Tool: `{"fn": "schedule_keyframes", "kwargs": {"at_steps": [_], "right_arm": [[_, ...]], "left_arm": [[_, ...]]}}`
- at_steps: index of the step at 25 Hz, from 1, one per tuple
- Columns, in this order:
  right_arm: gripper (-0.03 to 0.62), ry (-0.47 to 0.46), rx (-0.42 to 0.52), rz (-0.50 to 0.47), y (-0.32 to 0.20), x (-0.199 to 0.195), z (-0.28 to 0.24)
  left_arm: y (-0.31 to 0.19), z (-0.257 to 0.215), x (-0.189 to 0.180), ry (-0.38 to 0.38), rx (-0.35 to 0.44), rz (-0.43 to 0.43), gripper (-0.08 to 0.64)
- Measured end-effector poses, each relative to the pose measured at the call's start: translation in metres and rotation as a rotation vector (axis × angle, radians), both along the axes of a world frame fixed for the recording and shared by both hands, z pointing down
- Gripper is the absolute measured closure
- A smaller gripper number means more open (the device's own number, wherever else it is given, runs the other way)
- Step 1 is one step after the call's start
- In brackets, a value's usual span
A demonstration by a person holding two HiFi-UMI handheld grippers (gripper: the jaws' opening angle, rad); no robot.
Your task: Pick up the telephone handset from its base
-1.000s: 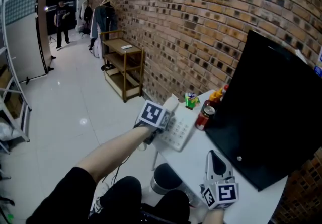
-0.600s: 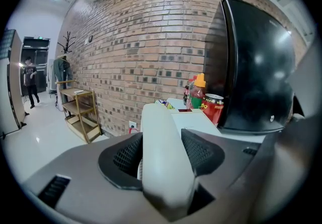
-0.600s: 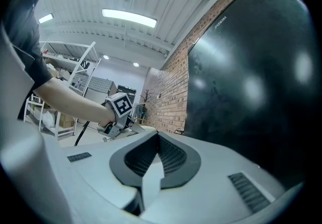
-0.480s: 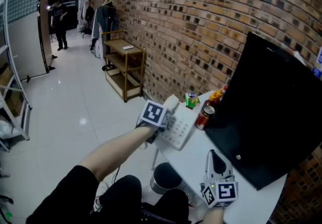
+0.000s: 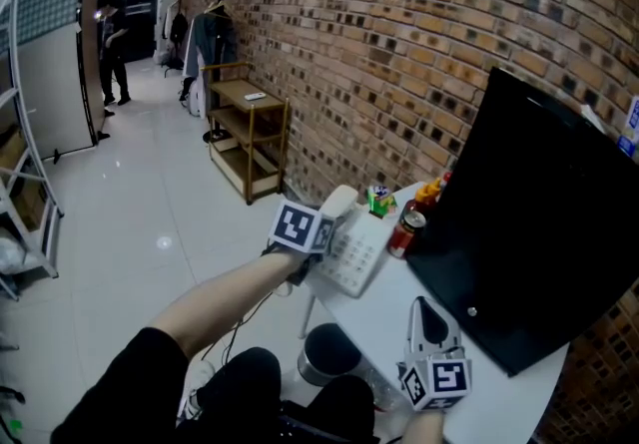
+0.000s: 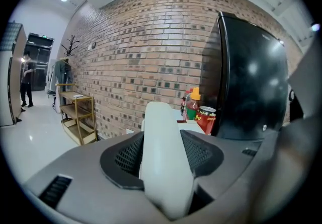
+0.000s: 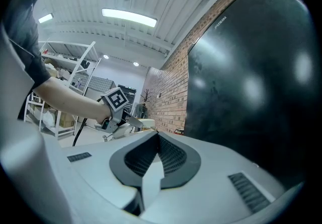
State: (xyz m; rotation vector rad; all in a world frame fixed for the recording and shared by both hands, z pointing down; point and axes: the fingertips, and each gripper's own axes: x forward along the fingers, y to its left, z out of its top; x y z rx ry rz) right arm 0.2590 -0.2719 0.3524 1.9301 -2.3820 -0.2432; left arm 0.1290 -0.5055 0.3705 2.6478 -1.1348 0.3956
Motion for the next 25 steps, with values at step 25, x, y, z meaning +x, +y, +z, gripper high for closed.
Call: {"fn": "schedule_keyframes", "kwargs": {"at_steps": [25], "right_arm": [[0.584, -0.039, 0.034, -0.035, 0.015, 0.005, -0.010]], "left_arm": [[0.114, -0.078, -0.093, 0.492, 0.294, 0.406, 0.341]]}}
